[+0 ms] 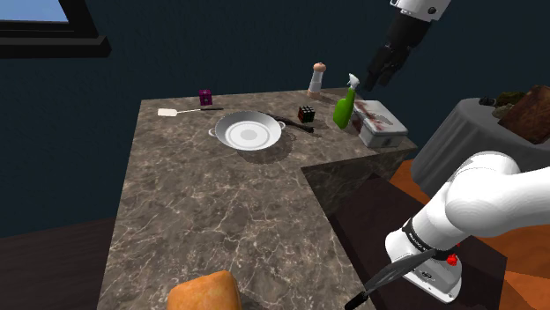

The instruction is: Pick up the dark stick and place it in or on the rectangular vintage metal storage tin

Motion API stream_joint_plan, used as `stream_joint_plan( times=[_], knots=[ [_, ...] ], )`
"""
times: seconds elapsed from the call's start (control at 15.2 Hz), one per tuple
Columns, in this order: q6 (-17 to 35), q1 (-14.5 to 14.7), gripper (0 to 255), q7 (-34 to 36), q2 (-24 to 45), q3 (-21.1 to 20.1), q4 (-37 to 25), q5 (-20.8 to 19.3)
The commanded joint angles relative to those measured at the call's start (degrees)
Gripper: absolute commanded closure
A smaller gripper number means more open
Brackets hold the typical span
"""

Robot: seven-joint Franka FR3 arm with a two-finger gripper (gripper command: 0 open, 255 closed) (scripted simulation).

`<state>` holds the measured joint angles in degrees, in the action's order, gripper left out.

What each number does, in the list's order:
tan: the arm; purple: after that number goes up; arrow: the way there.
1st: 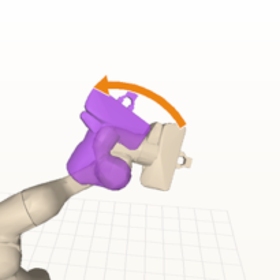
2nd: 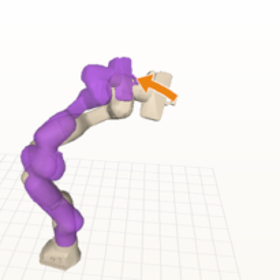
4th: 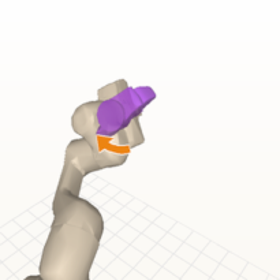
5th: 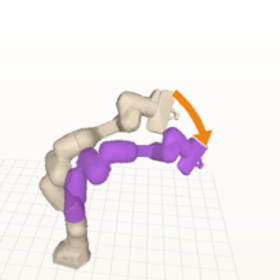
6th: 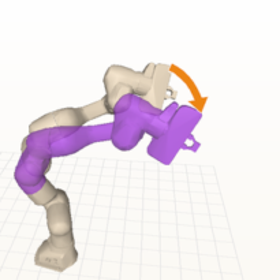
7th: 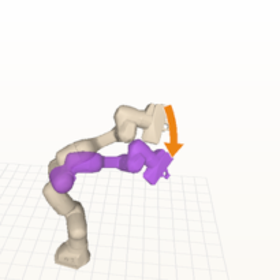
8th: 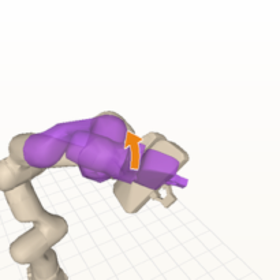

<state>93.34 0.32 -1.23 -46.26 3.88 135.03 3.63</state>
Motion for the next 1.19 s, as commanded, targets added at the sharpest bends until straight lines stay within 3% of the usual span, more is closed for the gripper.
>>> stream_joint_plan(
  times=[0.0,0.53,1.12],
  knots=[
    [0.0,0.0,0,0.0,0.0,0.0,0.0,0.0],
    [11.9,0.79,0,-7.09,14.86,3.16,-0.9,-2.37],
    [22.35,1.65,0,-14.67,34.34,5.94,-7.79,-2.81]
  ],
)
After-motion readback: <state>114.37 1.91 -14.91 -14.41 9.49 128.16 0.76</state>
